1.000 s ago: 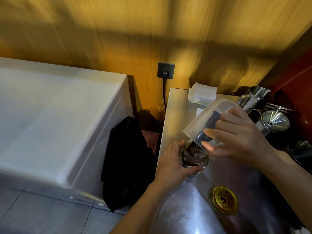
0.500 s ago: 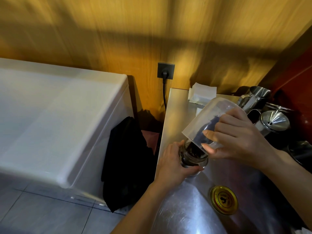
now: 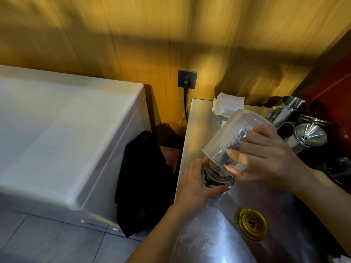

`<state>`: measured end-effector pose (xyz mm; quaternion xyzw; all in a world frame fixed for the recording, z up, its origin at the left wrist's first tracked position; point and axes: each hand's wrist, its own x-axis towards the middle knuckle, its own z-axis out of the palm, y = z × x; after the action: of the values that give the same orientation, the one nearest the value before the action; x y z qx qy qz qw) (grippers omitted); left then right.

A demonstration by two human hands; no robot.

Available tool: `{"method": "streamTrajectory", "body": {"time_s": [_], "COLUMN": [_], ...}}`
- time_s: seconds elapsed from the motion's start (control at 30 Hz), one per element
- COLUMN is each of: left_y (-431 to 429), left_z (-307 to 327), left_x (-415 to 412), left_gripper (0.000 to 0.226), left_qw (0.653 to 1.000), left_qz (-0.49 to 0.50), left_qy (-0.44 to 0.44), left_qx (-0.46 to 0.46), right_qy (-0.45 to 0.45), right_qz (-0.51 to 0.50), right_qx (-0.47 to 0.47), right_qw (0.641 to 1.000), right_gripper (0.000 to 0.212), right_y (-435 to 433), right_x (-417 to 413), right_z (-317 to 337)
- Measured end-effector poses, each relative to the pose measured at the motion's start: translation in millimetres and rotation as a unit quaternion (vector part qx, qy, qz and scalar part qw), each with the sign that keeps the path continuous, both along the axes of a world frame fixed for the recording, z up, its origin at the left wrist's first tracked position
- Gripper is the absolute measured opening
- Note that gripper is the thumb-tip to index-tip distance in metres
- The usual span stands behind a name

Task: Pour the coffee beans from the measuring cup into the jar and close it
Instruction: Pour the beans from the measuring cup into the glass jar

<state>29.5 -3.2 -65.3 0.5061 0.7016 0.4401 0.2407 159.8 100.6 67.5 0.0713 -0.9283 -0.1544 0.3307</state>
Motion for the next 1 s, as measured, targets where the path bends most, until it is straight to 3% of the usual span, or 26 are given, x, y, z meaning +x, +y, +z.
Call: {"method": "streamTrajectory", "body": {"time_s": [1.0], "left_y": [0], "left_z": [3], "left_x": [3], "left_gripper": [0.073], "left_qw": [0.999], "left_qz": [0.003], "left_qy": [-0.041], "left_qx": [0.01], "right_qy": [0.008], "right_qz": [0.039], "right_qx": [0.003], "right_qw": [0.999], "right_gripper": [0.021], "right_y": [-7], "right_x": [12], "right_z": [1]}}
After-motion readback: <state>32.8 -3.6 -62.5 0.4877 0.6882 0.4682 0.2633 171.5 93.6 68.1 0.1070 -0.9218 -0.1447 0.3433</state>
